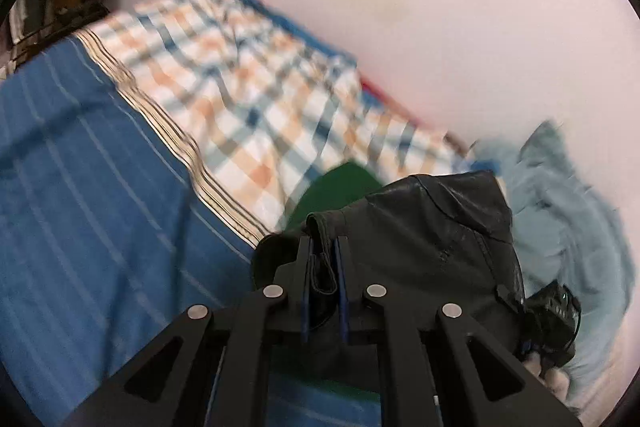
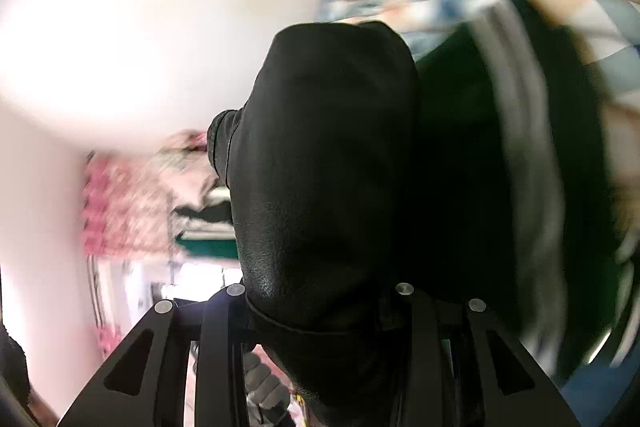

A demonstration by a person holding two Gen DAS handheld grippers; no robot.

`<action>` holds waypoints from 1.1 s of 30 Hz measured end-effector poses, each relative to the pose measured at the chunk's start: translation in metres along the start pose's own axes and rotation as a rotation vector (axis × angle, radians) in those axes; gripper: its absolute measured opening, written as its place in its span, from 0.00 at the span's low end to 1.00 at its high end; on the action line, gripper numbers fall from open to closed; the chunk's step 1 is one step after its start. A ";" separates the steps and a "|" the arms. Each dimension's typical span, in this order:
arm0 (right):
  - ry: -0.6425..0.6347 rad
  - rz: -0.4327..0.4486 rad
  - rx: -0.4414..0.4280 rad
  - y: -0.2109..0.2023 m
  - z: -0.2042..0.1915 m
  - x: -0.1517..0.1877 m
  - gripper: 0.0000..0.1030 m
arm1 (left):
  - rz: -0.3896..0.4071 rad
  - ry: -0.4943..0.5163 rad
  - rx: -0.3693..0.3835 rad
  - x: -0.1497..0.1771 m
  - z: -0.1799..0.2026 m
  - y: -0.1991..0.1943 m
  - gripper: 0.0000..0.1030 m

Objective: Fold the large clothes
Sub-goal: 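Lift the jacket bundle with both grippers and lower it onto the green sweater, then open both grippers and pull them back from the stacked clothes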

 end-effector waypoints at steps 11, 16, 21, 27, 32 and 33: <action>-0.109 -0.029 0.308 0.016 0.046 -0.025 0.62 | -0.084 0.147 -0.117 0.035 -0.002 0.050 0.14; -0.437 0.104 0.724 -0.003 -0.004 0.009 0.82 | -0.054 0.401 -0.247 0.037 0.019 0.032 0.62; -0.592 0.194 0.990 -0.030 -0.032 0.050 0.87 | -0.016 0.567 -0.270 0.040 0.042 -0.006 0.93; -0.635 0.228 1.128 -0.091 -0.073 0.139 0.90 | -0.020 0.592 -0.211 0.047 0.061 -0.073 0.94; -0.701 0.306 1.226 -0.127 -0.139 0.202 0.91 | -0.028 0.593 -0.184 0.040 0.077 -0.144 0.94; -0.722 0.330 1.247 -0.139 -0.156 0.215 0.91 | -0.030 0.592 -0.173 0.036 0.081 -0.164 0.94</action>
Point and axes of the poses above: each gripper's, at about its wrist camera, not at the fingertips, and y roughly the way its jaws point, z to its right, x to its underside, the point moved 4 cm from there along y, roughly the way its jaws point, and after that the axes turned 13 degrees about z, right-handed, at the moved point
